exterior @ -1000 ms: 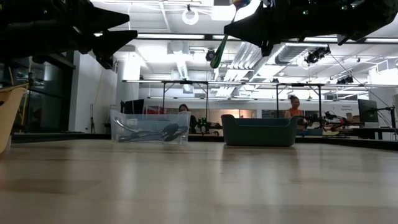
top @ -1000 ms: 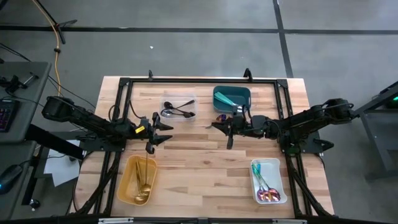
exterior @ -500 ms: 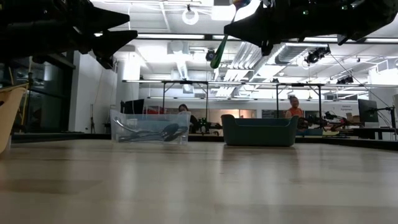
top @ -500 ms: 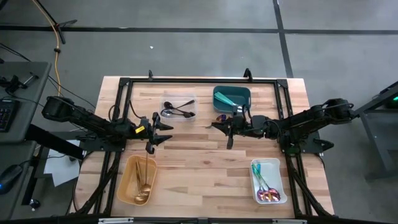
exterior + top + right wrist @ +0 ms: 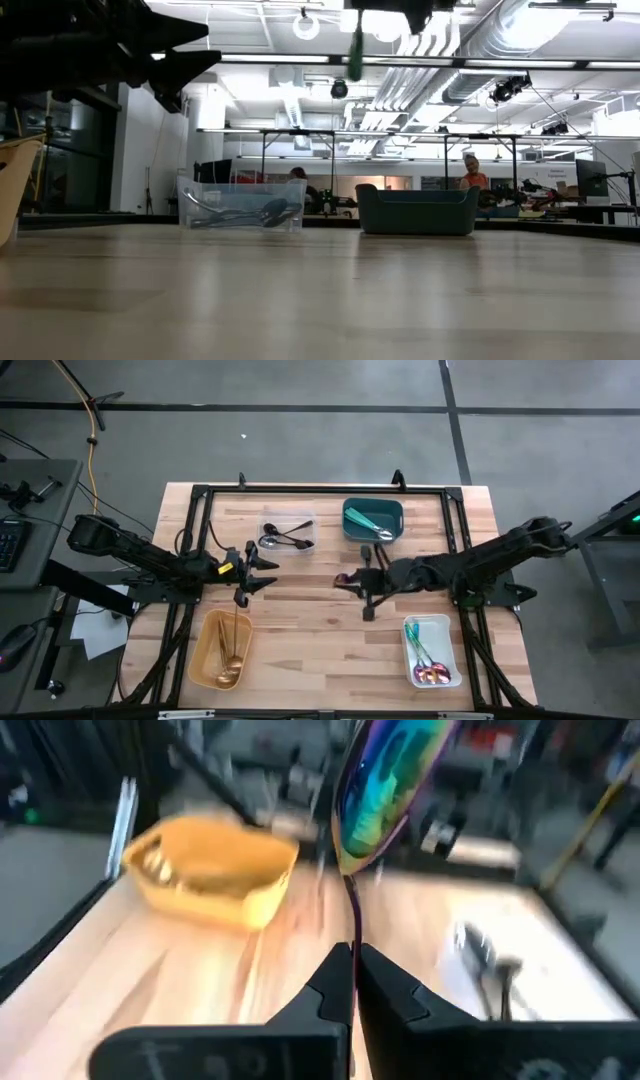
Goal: Sort silverware by color (type)
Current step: Put the purple spoon into the white bin
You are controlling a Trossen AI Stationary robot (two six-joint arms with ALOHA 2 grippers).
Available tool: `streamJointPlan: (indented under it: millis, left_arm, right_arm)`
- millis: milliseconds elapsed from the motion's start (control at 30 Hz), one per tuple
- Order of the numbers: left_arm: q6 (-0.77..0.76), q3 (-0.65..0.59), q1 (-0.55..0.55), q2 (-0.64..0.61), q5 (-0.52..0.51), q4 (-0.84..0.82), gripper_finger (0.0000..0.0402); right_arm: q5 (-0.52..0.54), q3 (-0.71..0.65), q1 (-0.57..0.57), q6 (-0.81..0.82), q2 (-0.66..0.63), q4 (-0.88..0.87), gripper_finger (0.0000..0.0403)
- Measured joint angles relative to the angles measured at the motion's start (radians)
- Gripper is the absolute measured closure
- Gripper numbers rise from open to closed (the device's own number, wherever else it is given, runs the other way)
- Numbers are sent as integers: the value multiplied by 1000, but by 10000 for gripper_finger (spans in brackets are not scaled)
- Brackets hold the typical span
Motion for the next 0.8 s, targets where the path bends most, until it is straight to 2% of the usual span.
streamJointPlan:
  millis: [167,300,367,467,567,667,800]
  left_arm:
    - [-1,0,0,0,0,-13,222]
    - [-4,0,0,0,0,-22,222]
    - [-18,0,0,0,0,-22,222]
    - [-18,0,0,0,0,-11,222]
    - [-18,0,0,0,0,-9,222]
    - [-18,0,0,0,0,-10,222]
    - [-17,0,0,0,0,-11,222]
  right_arm:
    - [65,320,92,270,22,-637,402]
    - [48,534,198,614,70,-1108,402]
    - [28,596,264,813,100,-1279,402]
    - [-39,627,376,1071,139,-1400,402]
    - [-116,611,480,1296,167,-1400,402]
    - [-183,574,558,1488,193,-1419,402]
    - [-200,519,623,1685,203,-1490,402]
